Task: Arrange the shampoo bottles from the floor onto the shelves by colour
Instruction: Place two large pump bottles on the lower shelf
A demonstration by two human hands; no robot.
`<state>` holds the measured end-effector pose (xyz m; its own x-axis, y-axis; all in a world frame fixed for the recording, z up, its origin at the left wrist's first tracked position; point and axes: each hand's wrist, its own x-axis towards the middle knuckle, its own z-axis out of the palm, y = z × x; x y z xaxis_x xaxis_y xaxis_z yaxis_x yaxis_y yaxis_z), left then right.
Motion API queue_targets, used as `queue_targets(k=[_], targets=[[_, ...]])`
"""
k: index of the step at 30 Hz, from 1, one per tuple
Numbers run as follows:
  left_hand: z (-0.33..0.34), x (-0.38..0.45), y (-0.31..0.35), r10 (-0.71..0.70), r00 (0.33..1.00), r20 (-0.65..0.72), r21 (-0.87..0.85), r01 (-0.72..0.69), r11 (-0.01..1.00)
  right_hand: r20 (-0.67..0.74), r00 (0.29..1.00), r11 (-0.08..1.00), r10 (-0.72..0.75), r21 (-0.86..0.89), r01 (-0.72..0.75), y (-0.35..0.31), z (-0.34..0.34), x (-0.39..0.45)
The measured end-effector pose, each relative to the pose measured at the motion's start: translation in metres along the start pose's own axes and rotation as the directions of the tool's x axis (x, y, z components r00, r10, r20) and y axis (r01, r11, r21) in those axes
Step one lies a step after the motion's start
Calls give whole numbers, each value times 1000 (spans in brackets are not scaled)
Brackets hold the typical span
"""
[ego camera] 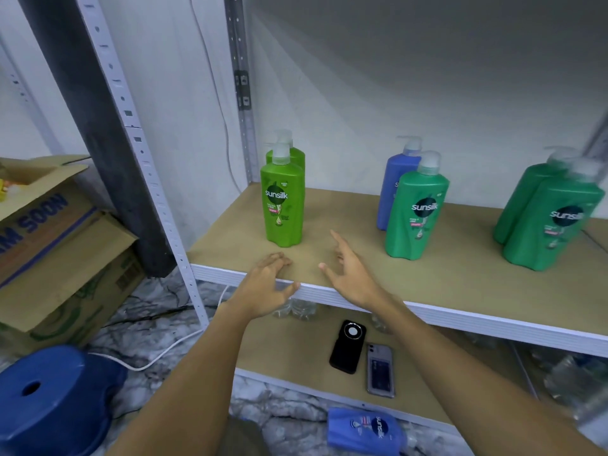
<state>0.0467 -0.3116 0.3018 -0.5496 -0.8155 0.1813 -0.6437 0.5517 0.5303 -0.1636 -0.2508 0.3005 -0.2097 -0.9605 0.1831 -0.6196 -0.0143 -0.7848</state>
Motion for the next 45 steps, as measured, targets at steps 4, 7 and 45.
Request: queue_targets(k=[4, 7, 45], targets=[[2, -10, 25, -9, 997, 79, 21, 7, 1000, 14, 1000, 996, -26, -89, 27, 6, -27, -44], [4, -18, 43, -4, 992, 129, 6, 3, 1000, -1, 1000, 994, -13, -111, 13, 4, -49, -74], [75, 35, 126, 339, 892, 299, 69, -375, 924, -570, 820, 988, -47, 95, 123, 24, -162, 4]])
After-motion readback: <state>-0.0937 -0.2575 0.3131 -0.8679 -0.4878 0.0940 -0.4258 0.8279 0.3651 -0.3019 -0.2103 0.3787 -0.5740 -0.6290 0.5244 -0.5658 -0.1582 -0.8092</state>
